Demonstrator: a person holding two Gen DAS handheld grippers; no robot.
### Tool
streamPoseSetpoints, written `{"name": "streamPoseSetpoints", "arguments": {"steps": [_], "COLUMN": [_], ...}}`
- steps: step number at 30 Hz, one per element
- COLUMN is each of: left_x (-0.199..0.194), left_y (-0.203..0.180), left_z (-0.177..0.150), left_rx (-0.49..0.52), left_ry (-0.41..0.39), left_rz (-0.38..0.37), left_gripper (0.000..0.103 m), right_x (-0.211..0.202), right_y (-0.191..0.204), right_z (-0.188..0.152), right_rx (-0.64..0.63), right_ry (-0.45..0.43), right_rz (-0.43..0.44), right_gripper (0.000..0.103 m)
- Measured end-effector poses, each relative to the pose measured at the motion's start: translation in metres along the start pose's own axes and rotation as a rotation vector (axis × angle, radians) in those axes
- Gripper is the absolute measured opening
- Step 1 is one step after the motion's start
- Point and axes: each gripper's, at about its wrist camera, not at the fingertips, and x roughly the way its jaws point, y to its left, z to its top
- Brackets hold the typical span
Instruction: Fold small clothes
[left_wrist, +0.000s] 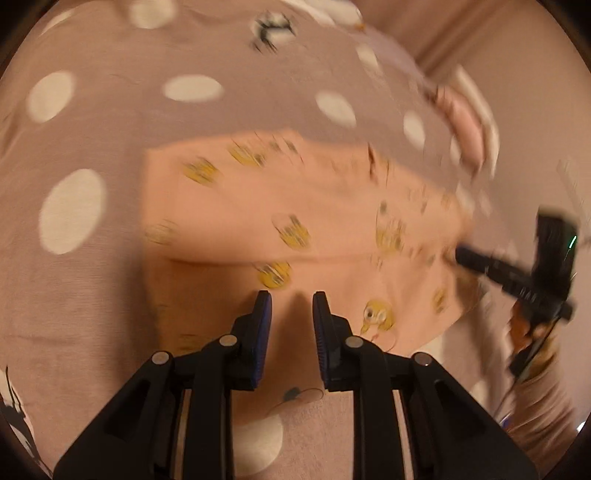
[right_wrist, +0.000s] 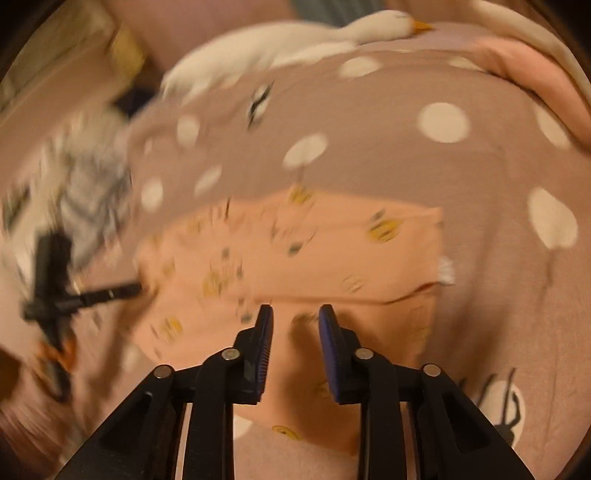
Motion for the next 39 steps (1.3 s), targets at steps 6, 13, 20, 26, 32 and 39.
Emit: {"name": "streamPoseSetpoints", "arguments": {"steps": [6,13,20,26,32,39], "left_x": [0.027,0.027,-0.010,-0.017,-0.033,-0.028], "left_y": [0.004,0.029,0.038,0.065,0.104,0.111], "left_z": [0.026,0.086,0.106,0.049,-0.005,-0.020], "left_rx": [-0.012,-0.175,-0.192,-0.182,-0.327,-0.408], "left_ry": [-0.028,-0.143,-0.241,-0.167,-0.155,-0.106], "left_rz": [0.040,0.022,0.081,0.055,-0.065,-0.237], "left_gripper": [0.021,0.021,0.030,0.032,0.060,0.064], "right_x": [0.038,0.055,0.028,-0.004,-0.026,-0.007], "right_y": [0.008,-0.004,-0.020,-0.038,-0.066,-0.078], "right_z": [0.004,0.054,0.077,0.043,0.005,-0.027], "right_rx": [-0.093,-0.014,0.108,0.149,0.278,0.394], "right_ry": [0.073,-0.019,-0.149,-0.125,-0.113,-0.005], "right_rz": [-0.161,-0.238,-0.256,-0.169,-0.058,0.060], "right_gripper": [0.024,0.024,0.024,0.026,0.055,0.056]}}
